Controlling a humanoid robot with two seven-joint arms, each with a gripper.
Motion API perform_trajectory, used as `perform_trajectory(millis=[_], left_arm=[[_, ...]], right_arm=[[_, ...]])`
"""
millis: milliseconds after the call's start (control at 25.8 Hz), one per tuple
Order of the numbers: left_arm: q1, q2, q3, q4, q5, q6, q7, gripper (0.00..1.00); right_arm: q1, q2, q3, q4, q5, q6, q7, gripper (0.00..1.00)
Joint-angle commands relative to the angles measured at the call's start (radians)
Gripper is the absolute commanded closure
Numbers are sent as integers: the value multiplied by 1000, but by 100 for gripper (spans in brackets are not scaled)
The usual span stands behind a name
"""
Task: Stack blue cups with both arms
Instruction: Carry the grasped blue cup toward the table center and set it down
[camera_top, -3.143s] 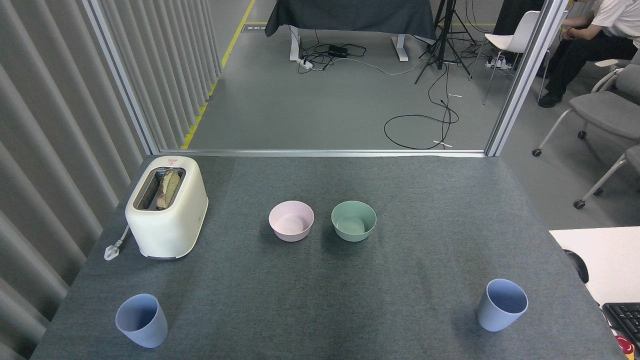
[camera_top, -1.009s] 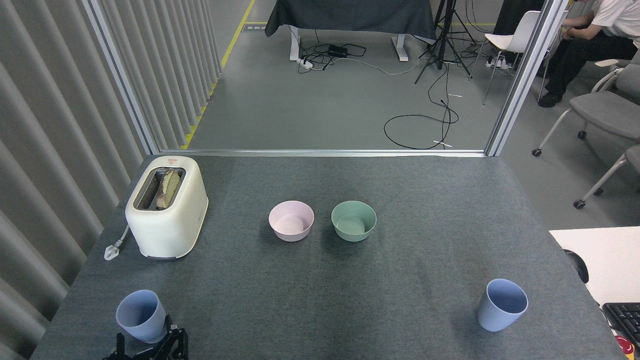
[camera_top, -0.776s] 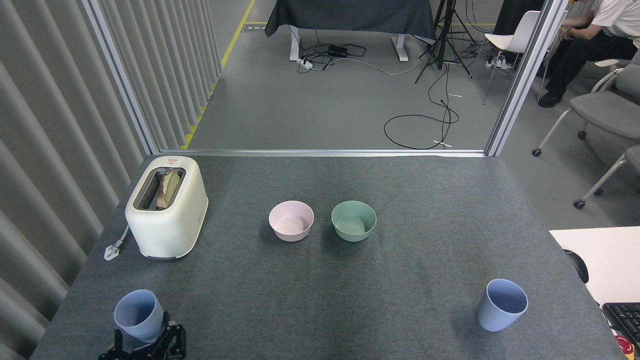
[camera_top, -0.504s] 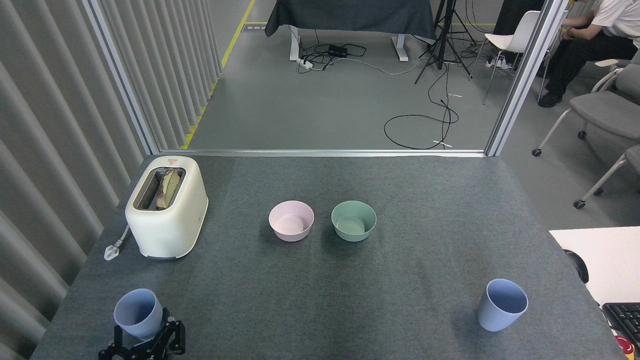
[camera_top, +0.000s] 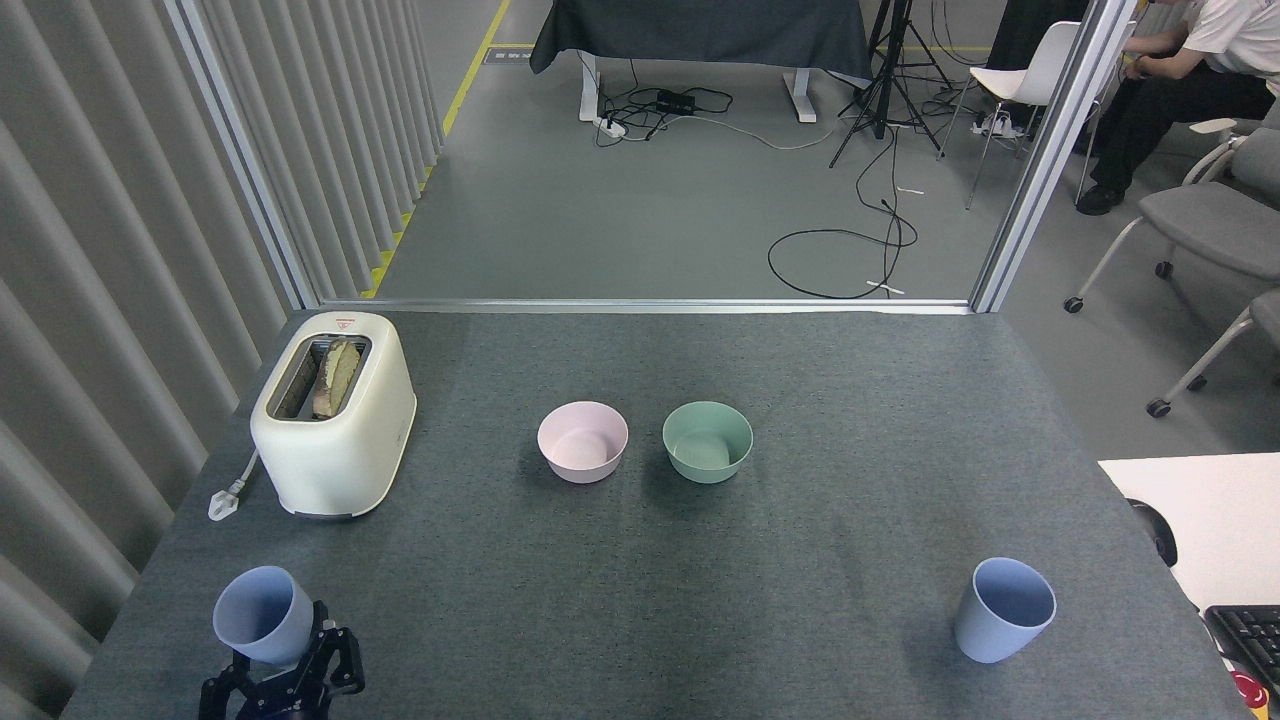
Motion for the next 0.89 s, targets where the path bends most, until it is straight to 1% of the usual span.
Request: perform_trajectory(millis=[0, 78, 155, 272, 349, 388, 504, 699, 854], left_arm=[[34, -7, -63, -111, -2, -29, 1, 33], [37, -7, -195, -152, -18, -28, 2, 33], [28, -17, -313, -157, -41, -28, 4, 32], [19, -82, -432, -142, -171, -28, 4, 32], [19, -137, -506, -102, -271, -28, 4, 32], [17, -155, -535, -79, -301, -28, 4, 32], [-3, -200, -574, 2, -328, -28, 4, 32], [-43, -197, -572, 53, -326, -31, -3, 31], [-99, -195, -574, 130, -325, -31, -26, 31]], right_arm=[[0, 0, 2, 0, 1, 0, 1, 0], [0, 0, 2, 0, 1, 1, 1, 0], [0, 0, 2, 1, 1, 1, 1, 0], [0, 0, 2, 0, 0, 10, -1, 0], [0, 0, 6, 0, 1, 12, -1, 0], [0, 0, 9, 2, 0, 15, -1, 0], [0, -1, 12, 0, 0, 21, -1, 0], [0, -2, 14, 2, 0, 24, -1, 0], [2, 0, 22, 3, 0, 24, -1, 0]])
